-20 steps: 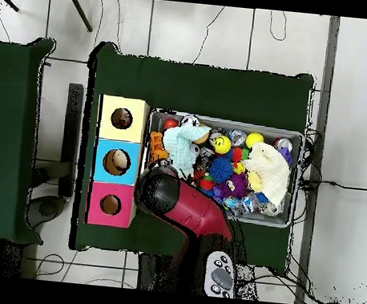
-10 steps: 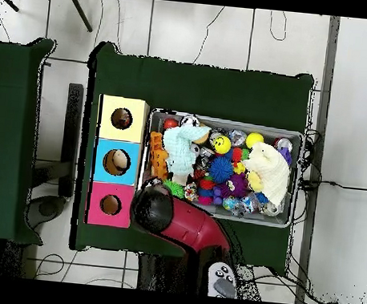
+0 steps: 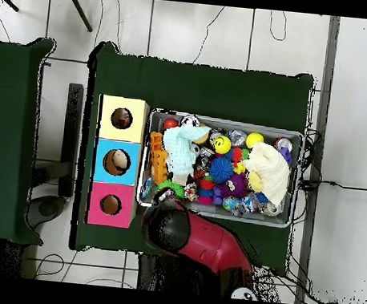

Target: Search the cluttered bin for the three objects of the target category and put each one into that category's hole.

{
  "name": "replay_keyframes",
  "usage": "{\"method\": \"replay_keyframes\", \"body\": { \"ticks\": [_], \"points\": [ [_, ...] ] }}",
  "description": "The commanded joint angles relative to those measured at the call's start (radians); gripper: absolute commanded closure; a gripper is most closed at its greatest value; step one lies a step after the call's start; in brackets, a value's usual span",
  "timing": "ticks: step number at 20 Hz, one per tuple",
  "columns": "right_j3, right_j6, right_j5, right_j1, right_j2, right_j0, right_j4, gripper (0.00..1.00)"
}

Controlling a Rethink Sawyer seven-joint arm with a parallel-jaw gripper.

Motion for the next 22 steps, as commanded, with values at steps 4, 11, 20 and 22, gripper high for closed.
{"method": "replay_keyframes", "body": {
  "ticks": [4, 11, 20, 22],
  "points": [
    [-0.014, -0.068, -0.025, -0.001, 0.127, -0.127, -0.129, 1.0],
    [-0.05, -0.05, -0.077, 0.051, 0.155, -0.171, -0.209, 1.0],
    [-0.045, -0.003, -0.1, 0.065, 0.206, -0.2, -0.258, 0.0],
    [-0.047, 0.022, -0.125, 0.069, 0.196, -0.186, -0.265, 0.0]
  ]
}}
